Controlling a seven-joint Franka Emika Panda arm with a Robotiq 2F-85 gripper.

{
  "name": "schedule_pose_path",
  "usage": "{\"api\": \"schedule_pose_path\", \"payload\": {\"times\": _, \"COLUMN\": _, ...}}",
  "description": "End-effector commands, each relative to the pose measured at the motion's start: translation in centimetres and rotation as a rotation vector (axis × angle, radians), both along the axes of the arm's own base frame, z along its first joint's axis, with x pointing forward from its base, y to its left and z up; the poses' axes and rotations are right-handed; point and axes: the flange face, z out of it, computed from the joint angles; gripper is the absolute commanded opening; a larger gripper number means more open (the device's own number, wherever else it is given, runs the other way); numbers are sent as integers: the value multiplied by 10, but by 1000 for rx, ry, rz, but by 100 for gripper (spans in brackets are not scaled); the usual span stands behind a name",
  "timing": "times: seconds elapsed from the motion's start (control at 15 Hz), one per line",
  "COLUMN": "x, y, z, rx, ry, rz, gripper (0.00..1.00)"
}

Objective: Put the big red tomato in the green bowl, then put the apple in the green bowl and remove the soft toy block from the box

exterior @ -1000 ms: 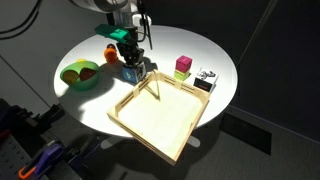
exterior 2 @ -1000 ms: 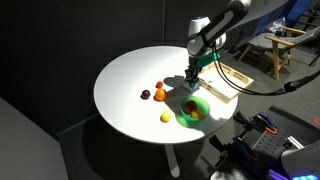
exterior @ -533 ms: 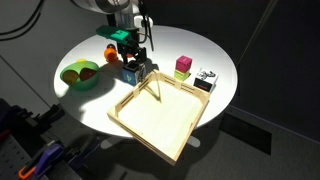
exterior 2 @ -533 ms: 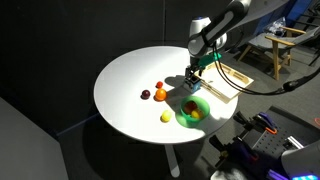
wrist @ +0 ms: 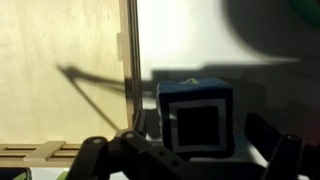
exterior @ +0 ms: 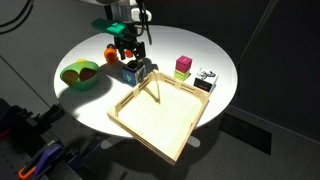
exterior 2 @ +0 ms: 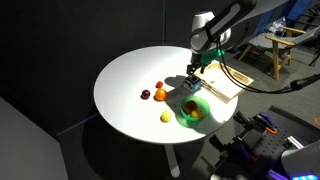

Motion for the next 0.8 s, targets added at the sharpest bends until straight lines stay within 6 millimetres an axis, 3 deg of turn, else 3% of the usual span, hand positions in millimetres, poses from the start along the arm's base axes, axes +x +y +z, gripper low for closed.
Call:
{"api": "schedule_pose_path", "payload": {"times": 0.0, "x": -16, "y": 4, "z": 26, "rx": 0, "ry": -5, "rz": -14, "gripper": 100}}
{"api": "schedule_pose_path", "payload": {"times": 0.73, "x": -55, "y": 20, "z": 94, "rx": 15, "ry": -73, "rz": 7, "gripper": 100}}
